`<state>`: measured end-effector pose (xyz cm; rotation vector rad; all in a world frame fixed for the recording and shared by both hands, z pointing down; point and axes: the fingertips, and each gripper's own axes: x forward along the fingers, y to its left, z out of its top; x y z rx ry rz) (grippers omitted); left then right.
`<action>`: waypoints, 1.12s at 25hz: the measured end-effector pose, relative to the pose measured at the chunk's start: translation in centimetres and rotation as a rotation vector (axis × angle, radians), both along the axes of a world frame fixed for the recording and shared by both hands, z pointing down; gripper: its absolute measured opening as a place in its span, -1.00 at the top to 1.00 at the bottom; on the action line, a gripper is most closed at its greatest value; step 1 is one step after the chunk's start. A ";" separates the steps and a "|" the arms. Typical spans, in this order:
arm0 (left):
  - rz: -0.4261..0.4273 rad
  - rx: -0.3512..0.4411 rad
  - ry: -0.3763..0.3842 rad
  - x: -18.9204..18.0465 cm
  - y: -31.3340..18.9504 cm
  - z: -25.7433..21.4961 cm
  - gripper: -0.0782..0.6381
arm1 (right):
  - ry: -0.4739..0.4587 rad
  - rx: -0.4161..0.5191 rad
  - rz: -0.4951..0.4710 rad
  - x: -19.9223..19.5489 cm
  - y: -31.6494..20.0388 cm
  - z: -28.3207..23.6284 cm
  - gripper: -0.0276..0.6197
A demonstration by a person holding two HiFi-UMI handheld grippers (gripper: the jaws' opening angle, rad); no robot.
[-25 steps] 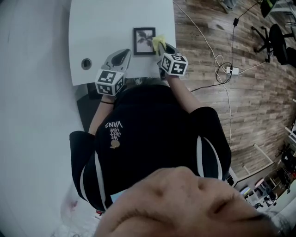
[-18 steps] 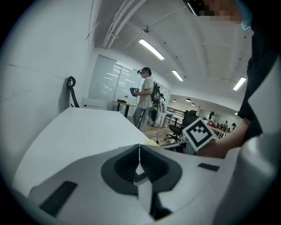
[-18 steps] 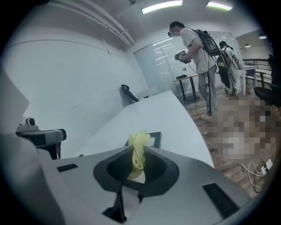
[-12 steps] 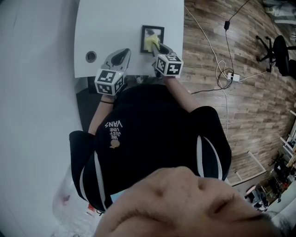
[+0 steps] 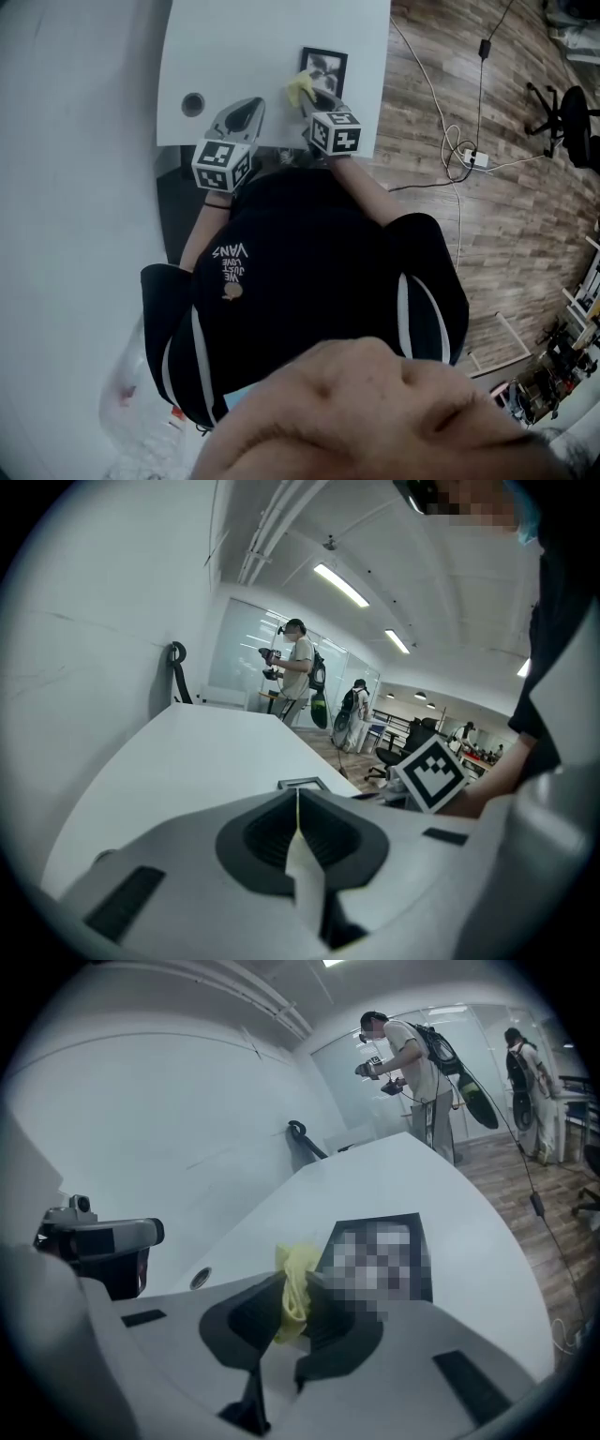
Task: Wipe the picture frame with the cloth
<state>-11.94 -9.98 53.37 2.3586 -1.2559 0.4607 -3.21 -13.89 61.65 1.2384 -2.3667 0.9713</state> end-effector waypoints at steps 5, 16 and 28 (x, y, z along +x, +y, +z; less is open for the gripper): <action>0.013 -0.003 0.004 0.0 -0.2 0.1 0.73 | 0.021 -0.019 -0.006 -0.1 0.4 1.0 0.77; 0.128 -0.004 0.016 3.2 -1.8 -0.2 0.73 | 0.051 -0.032 0.139 5.1 0.1 1.3 0.77; 0.220 -0.003 0.028 6.4 -1.7 0.4 0.73 | 0.086 -0.031 0.266 11.4 1.5 1.8 0.77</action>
